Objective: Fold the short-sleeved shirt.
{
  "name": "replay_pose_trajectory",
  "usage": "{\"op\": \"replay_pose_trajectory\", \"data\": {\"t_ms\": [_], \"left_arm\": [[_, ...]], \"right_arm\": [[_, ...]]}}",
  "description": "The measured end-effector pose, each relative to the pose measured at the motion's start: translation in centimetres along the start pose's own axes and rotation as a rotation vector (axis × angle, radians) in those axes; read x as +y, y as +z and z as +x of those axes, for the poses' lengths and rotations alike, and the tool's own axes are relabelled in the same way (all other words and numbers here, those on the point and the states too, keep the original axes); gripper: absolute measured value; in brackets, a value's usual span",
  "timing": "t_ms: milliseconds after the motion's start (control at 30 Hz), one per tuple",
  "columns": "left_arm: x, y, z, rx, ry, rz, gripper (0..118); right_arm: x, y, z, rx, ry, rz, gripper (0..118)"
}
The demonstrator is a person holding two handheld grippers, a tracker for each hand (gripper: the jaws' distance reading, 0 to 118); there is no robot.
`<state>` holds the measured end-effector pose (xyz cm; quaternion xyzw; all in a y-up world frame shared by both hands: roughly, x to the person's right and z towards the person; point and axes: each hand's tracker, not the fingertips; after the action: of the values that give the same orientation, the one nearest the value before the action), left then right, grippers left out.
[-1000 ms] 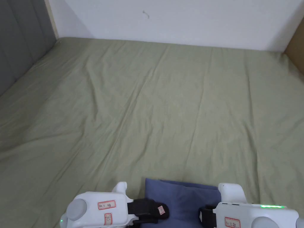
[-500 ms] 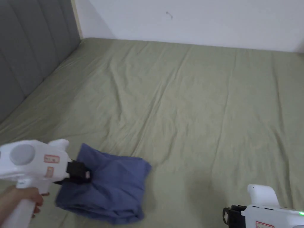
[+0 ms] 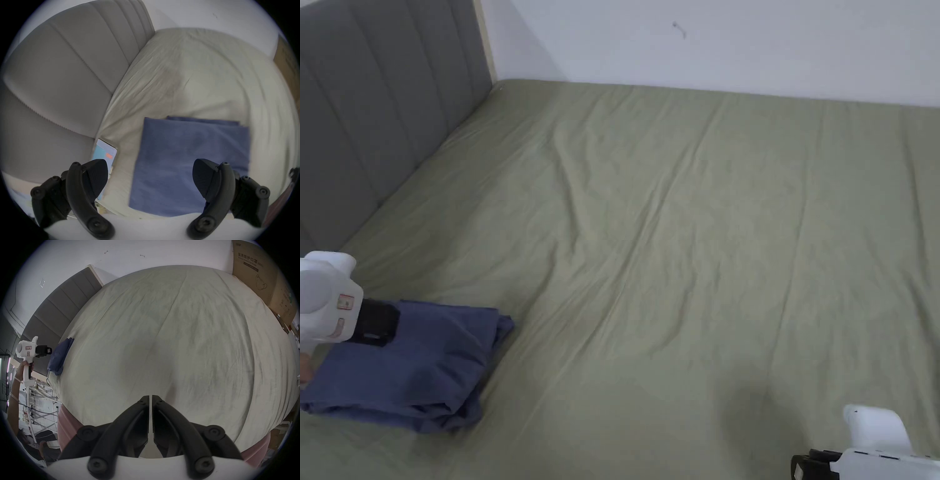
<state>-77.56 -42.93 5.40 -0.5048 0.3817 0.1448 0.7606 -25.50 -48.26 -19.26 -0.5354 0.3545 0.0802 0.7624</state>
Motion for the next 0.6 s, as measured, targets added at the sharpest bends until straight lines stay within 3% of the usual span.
{"op": "replay_pose_trajectory", "data": {"t_ms": [33, 67, 100, 133, 300, 433, 600], "left_arm": [[-0.2, 0.8, 0.4, -0.044, 0.018, 0.022, 91], [-0.6, 1.7, 1.1, -0.111, 0.027, 0.041, 63], [-0.8, 2.3, 1.8, -0.16, 0.024, 0.052, 27], [-1.1, 2.8, 2.9, -0.192, 0.018, 0.043, 0], [-3.2, 6.2, 8.7, -0.284, 0.015, 0.096, 0], [-4.8, 10.0, 13.8, -0.252, -0.037, 0.193, 0], [-6.2, 15.0, 19.0, -0.227, -0.059, 0.364, 0]], "right_arm": [[0.0, 0.0, 0.1, 0.0, -0.001, 0.003, 4], [0.1, 0.1, 0.2, 0.002, -0.001, 0.006, 4], [0.1, 0.2, 0.2, 0.006, -0.001, 0.008, 4], [0.0, 0.3, 0.3, 0.009, -0.003, 0.011, 4], [-0.1, 1.4, 0.9, 0.032, -0.01, 0.04, 4], [0.1, 2.8, 1.3, 0.037, -0.016, 0.09, 4], [1.2, 6.2, 0.9, -0.057, 0.047, 0.258, 4]]}}
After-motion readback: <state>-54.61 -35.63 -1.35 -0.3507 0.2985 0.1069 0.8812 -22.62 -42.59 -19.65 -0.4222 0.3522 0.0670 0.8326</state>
